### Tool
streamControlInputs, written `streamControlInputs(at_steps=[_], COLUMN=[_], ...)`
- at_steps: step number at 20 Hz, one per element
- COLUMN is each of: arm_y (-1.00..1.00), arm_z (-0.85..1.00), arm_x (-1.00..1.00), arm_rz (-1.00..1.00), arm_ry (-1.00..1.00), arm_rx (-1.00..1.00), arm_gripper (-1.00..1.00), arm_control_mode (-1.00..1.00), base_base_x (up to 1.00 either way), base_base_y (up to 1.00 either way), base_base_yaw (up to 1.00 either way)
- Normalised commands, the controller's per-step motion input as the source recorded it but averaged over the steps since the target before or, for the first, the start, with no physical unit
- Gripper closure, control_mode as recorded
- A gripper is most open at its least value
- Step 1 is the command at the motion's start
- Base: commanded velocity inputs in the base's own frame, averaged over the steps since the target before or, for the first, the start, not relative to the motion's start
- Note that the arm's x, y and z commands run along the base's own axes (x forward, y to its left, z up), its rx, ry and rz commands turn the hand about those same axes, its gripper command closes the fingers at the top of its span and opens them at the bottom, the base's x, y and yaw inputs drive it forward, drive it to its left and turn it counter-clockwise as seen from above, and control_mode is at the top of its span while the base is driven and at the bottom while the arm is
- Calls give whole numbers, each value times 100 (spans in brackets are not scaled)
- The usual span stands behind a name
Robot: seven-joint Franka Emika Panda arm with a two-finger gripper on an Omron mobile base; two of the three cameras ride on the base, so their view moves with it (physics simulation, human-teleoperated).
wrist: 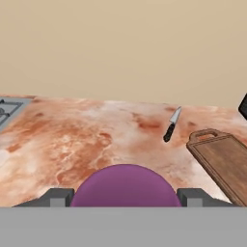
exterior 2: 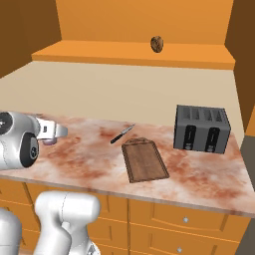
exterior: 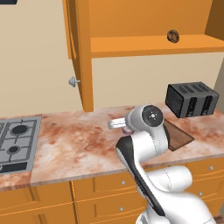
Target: Pick the bread, place it on the cutting board, pick the jam, place it on the counter, and close the cabinet.
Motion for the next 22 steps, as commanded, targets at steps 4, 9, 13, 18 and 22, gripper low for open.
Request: streamControlInputs(at_steps=[4, 9, 13, 18, 22], arm_y=[5, 4, 1, 2, 0], arm_z=[-19, -23, -24, -26, -24], arm_x=[26, 29, 26, 29, 19], arm_rz=[0, 0, 0, 0, 1], arm_ry=[0, 0, 0, 0, 0], arm_rx=[0, 0, 0, 0, 0], arm_gripper=[100, 100, 100, 100, 100], arm_control_mode=[-100, -100, -100, -100, -100], base_base_x=[0, 0, 0, 0, 0], base_base_y=[0, 0, 0, 0, 0], base_base_yaw=[0, 0, 0, 0, 0])
